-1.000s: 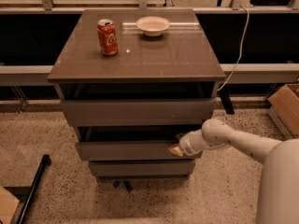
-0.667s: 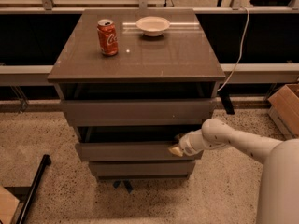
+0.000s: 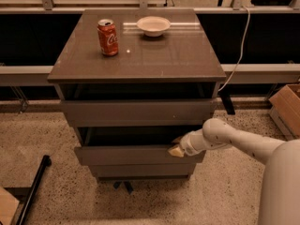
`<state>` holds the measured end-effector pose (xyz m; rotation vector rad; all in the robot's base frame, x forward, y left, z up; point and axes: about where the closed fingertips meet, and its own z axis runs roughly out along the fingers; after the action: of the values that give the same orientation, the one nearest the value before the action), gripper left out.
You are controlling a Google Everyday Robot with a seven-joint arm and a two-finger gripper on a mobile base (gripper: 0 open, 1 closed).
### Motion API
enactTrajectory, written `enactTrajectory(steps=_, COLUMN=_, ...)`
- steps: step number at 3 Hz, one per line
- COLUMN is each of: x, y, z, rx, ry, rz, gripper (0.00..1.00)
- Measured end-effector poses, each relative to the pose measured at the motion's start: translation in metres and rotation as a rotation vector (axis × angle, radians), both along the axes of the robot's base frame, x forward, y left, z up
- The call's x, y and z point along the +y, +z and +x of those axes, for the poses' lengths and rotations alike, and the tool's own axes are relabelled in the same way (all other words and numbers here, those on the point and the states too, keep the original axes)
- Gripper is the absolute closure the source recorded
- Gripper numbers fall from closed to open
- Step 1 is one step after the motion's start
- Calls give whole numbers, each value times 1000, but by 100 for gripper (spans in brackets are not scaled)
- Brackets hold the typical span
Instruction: Open middle drawer
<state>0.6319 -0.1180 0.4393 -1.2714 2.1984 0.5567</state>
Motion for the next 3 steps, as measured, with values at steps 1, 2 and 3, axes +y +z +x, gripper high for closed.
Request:
enactTrajectory(steps=1, x=0, y=0, z=0, rx=0, ry=0, rz=0, gripper=9)
enactTrajectory(steps=2, x=0, y=-8, z=-21, rx=83, ry=80, rz=-63, gripper=0)
enactTrajectory(steps=3, x=-4, y=-21, z=-57, rx=222, ry=190, rz=-148, gripper=0)
